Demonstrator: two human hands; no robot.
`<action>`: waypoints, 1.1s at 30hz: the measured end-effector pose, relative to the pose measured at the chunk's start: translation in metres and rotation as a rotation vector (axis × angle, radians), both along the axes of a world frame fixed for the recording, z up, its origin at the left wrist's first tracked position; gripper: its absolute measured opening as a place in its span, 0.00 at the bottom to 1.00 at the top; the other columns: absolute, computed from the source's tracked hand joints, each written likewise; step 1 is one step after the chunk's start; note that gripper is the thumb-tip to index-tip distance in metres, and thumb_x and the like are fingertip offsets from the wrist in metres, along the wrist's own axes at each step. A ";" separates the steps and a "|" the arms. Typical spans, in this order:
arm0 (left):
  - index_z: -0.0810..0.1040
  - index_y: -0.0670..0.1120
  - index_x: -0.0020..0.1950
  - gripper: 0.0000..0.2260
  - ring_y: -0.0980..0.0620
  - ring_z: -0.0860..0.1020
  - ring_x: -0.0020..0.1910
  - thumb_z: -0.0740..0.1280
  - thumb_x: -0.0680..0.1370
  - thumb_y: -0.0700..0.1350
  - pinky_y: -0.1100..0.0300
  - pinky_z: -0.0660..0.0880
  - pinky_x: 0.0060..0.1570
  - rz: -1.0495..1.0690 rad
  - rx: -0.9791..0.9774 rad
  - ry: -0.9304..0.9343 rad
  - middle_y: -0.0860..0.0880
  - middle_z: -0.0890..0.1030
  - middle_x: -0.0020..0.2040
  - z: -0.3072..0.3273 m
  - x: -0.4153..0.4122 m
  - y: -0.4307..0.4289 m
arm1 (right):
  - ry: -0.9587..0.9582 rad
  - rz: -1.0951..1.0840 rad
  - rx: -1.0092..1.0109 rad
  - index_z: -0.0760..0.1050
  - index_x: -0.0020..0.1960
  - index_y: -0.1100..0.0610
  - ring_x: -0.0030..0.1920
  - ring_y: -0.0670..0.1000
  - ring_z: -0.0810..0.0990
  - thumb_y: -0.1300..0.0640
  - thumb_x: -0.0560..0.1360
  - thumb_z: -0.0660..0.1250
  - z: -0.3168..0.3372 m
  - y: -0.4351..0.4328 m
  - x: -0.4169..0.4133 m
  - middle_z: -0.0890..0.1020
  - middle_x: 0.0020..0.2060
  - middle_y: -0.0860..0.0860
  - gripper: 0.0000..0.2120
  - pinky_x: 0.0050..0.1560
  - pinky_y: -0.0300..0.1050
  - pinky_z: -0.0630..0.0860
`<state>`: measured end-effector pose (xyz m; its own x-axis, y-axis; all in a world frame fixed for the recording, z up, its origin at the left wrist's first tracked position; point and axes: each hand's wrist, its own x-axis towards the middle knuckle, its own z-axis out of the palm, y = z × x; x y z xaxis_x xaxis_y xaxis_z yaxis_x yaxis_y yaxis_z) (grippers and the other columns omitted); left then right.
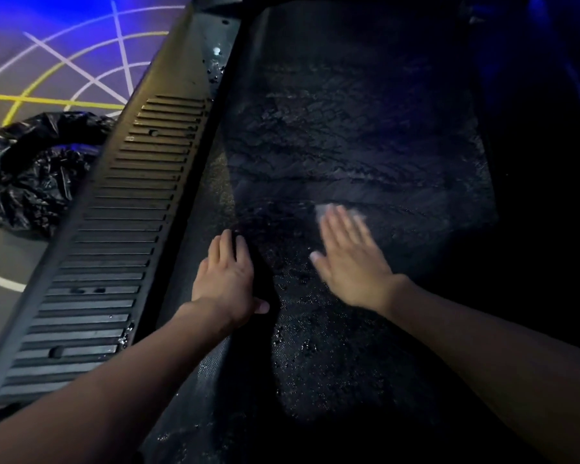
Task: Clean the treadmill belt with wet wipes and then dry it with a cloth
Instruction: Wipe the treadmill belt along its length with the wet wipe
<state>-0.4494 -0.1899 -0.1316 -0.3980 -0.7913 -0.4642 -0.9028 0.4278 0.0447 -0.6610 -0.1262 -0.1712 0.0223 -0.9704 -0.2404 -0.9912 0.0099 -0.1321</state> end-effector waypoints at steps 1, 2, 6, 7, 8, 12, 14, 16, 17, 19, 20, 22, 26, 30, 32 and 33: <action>0.47 0.41 0.78 0.56 0.40 0.46 0.78 0.77 0.64 0.61 0.48 0.54 0.74 0.012 -0.027 -0.013 0.39 0.45 0.78 0.002 0.000 0.003 | -0.012 0.120 -0.002 0.31 0.77 0.59 0.77 0.54 0.30 0.40 0.81 0.32 -0.002 0.004 0.007 0.33 0.77 0.56 0.33 0.76 0.53 0.31; 0.49 0.42 0.77 0.55 0.41 0.49 0.77 0.77 0.63 0.63 0.47 0.56 0.73 0.024 -0.048 -0.012 0.40 0.48 0.78 0.004 0.001 0.004 | -0.021 0.219 0.010 0.32 0.78 0.58 0.77 0.53 0.30 0.40 0.82 0.34 -0.001 0.006 0.009 0.34 0.78 0.55 0.32 0.76 0.52 0.31; 0.54 0.40 0.75 0.55 0.42 0.51 0.77 0.78 0.60 0.63 0.49 0.58 0.73 0.055 -0.022 0.052 0.41 0.50 0.78 0.003 0.007 0.003 | 0.017 -0.031 -0.010 0.34 0.79 0.59 0.78 0.53 0.33 0.40 0.80 0.31 0.002 -0.009 -0.002 0.37 0.79 0.56 0.33 0.78 0.53 0.34; 0.54 0.39 0.75 0.55 0.43 0.51 0.77 0.78 0.60 0.64 0.50 0.58 0.73 0.057 -0.017 0.064 0.41 0.51 0.78 0.003 0.009 0.002 | 0.033 -0.054 -0.024 0.33 0.78 0.60 0.78 0.55 0.33 0.40 0.81 0.31 0.000 -0.008 0.006 0.36 0.79 0.57 0.34 0.78 0.54 0.35; 0.55 0.40 0.75 0.55 0.43 0.52 0.77 0.78 0.59 0.65 0.50 0.59 0.74 0.059 -0.018 0.077 0.42 0.51 0.78 0.003 0.011 0.002 | 0.017 0.019 -0.033 0.33 0.78 0.61 0.78 0.56 0.32 0.40 0.82 0.32 -0.002 -0.007 0.016 0.36 0.78 0.58 0.33 0.78 0.54 0.35; 0.49 0.39 0.77 0.58 0.42 0.47 0.78 0.77 0.62 0.65 0.50 0.53 0.76 0.027 0.030 0.109 0.41 0.46 0.79 0.003 0.016 0.000 | 0.009 0.247 0.001 0.33 0.79 0.58 0.77 0.52 0.31 0.40 0.82 0.33 0.001 -0.008 0.020 0.35 0.79 0.55 0.32 0.77 0.52 0.32; 0.43 0.37 0.78 0.59 0.42 0.41 0.78 0.77 0.64 0.62 0.51 0.48 0.77 -0.014 0.084 0.088 0.40 0.40 0.79 0.002 0.018 -0.002 | 0.024 0.029 -0.022 0.34 0.79 0.59 0.78 0.54 0.32 0.40 0.79 0.29 0.001 -0.018 0.019 0.37 0.79 0.57 0.34 0.77 0.53 0.33; 0.39 0.36 0.78 0.60 0.41 0.38 0.78 0.78 0.65 0.58 0.52 0.45 0.77 -0.021 0.113 0.075 0.39 0.37 0.78 0.001 0.020 -0.004 | 0.007 0.037 -0.060 0.36 0.79 0.61 0.78 0.56 0.33 0.40 0.77 0.28 -0.002 -0.019 0.038 0.38 0.79 0.58 0.37 0.78 0.55 0.35; 0.38 0.36 0.78 0.60 0.41 0.38 0.78 0.78 0.65 0.57 0.52 0.44 0.77 -0.024 0.124 0.069 0.38 0.36 0.78 0.002 0.020 -0.004 | -0.007 0.146 -0.066 0.37 0.79 0.61 0.78 0.56 0.34 0.40 0.78 0.29 -0.006 -0.015 0.047 0.38 0.79 0.58 0.37 0.78 0.54 0.35; 0.37 0.36 0.77 0.60 0.41 0.36 0.78 0.79 0.66 0.56 0.53 0.43 0.77 -0.034 0.129 0.057 0.38 0.36 0.78 0.003 0.021 -0.003 | -0.008 0.303 -0.035 0.37 0.80 0.59 0.78 0.53 0.34 0.40 0.78 0.31 -0.006 -0.013 0.050 0.38 0.79 0.56 0.36 0.78 0.53 0.35; 0.37 0.36 0.77 0.60 0.41 0.36 0.78 0.79 0.66 0.55 0.54 0.42 0.77 -0.039 0.127 0.057 0.38 0.35 0.78 0.002 0.022 -0.003 | 0.007 0.270 -0.035 0.37 0.80 0.59 0.79 0.53 0.34 0.40 0.79 0.31 -0.004 -0.019 0.044 0.38 0.79 0.56 0.35 0.78 0.53 0.35; 0.37 0.37 0.78 0.60 0.43 0.37 0.78 0.79 0.65 0.54 0.53 0.44 0.77 -0.029 0.118 0.059 0.39 0.35 0.78 0.003 0.023 -0.003 | 0.020 0.032 -0.046 0.38 0.80 0.60 0.79 0.54 0.35 0.41 0.81 0.33 -0.001 -0.029 0.038 0.40 0.80 0.57 0.34 0.78 0.53 0.36; 0.43 0.41 0.79 0.61 0.41 0.46 0.78 0.78 0.62 0.62 0.49 0.55 0.74 0.032 -0.011 -0.008 0.40 0.42 0.79 0.009 0.026 0.001 | -0.024 0.240 -0.080 0.40 0.80 0.61 0.79 0.55 0.36 0.41 0.83 0.39 -0.008 -0.018 0.063 0.41 0.80 0.58 0.33 0.78 0.54 0.37; 0.50 0.39 0.77 0.59 0.41 0.52 0.76 0.74 0.60 0.69 0.51 0.57 0.74 0.060 -0.057 0.033 0.40 0.50 0.78 0.009 0.034 0.006 | 0.008 0.143 -0.072 0.41 0.80 0.60 0.79 0.53 0.37 0.41 0.79 0.32 -0.001 -0.032 0.048 0.42 0.80 0.56 0.36 0.78 0.53 0.36; 0.44 0.36 0.78 0.60 0.40 0.45 0.78 0.74 0.63 0.68 0.52 0.49 0.77 0.035 0.009 0.039 0.37 0.43 0.79 0.005 0.039 0.006 | 0.001 0.054 -0.076 0.40 0.80 0.62 0.79 0.55 0.36 0.41 0.80 0.34 0.000 -0.034 0.059 0.41 0.80 0.58 0.35 0.78 0.53 0.35; 0.41 0.35 0.78 0.61 0.40 0.40 0.78 0.74 0.64 0.66 0.53 0.45 0.77 0.017 0.062 0.039 0.35 0.38 0.78 0.004 0.042 0.006 | -0.019 0.139 -0.075 0.39 0.80 0.62 0.79 0.55 0.36 0.41 0.81 0.34 -0.001 -0.031 0.069 0.40 0.79 0.58 0.34 0.78 0.53 0.35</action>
